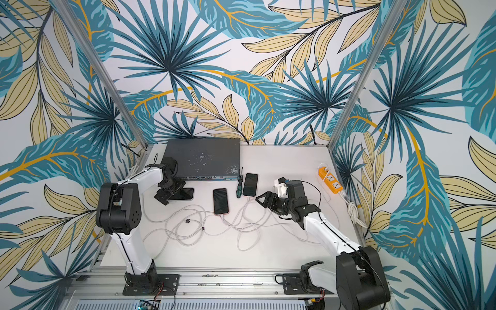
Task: Plug the charging cable into the phone
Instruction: Pick up the phone at the center of the board.
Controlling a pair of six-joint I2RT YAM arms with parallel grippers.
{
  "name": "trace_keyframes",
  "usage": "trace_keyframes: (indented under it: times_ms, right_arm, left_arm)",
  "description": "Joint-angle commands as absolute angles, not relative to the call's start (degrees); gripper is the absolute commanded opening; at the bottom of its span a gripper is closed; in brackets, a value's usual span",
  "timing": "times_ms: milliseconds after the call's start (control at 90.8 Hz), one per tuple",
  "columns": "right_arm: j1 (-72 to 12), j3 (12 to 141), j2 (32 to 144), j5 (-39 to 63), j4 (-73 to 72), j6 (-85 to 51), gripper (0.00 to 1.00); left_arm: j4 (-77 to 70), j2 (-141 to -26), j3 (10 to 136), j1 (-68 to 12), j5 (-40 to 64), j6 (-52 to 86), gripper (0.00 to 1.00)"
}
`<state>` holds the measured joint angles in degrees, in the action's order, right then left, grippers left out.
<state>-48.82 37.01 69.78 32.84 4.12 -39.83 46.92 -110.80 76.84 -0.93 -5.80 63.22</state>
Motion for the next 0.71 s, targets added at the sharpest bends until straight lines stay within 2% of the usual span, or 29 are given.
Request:
trace_keyframes:
  times_ms: [0, 694]
  right_arm:
    - [-49.1, 36.5, 69.5, 33.5, 3.9, -38.9, 0.75]
    - [-49.1, 34.7, 67.6, 34.1, 3.9, -38.6, 0.75]
  left_arm:
    - [51.9, -111.6, 77.8, -1.1, -8.2, 66.6, 1.00]
    - [53.2, -112.6, 82.5, -3.4, -4.5, 75.6, 1.00]
